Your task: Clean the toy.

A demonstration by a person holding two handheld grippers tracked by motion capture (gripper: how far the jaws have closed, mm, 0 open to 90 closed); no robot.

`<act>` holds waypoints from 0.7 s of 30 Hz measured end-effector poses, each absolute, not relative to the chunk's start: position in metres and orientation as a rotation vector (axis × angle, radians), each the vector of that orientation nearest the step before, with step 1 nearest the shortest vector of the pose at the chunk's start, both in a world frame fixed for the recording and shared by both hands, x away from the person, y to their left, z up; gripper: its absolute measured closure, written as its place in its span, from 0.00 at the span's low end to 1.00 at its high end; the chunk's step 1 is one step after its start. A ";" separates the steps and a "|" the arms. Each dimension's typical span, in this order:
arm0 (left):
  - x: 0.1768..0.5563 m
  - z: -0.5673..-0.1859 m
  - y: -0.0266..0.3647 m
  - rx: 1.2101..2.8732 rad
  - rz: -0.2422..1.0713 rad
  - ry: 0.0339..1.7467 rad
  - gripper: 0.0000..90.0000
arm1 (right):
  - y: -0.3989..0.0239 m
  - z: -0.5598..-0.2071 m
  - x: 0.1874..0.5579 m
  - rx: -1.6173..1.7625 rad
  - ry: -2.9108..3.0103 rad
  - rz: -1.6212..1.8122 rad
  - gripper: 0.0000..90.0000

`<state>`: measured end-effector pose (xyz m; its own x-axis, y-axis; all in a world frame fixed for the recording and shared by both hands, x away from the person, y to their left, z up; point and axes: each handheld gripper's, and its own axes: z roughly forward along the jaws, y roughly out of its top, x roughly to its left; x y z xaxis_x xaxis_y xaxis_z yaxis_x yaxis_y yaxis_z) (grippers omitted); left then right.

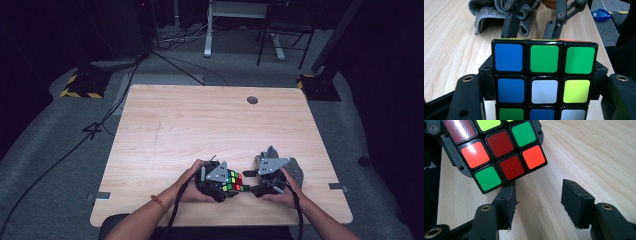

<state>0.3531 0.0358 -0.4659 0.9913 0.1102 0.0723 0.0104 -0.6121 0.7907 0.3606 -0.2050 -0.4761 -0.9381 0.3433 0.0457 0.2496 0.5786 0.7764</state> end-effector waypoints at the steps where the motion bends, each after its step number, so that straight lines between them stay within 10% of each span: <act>1: 0.353 -0.466 0.036 2.228 0.140 0.088 0.36 | -0.205 -0.476 0.361 0.505 2.690 1.300 0.51; 21: 0.356 -0.476 0.035 2.312 0.130 0.082 0.36 | -0.205 -0.467 0.353 0.452 2.651 1.343 0.51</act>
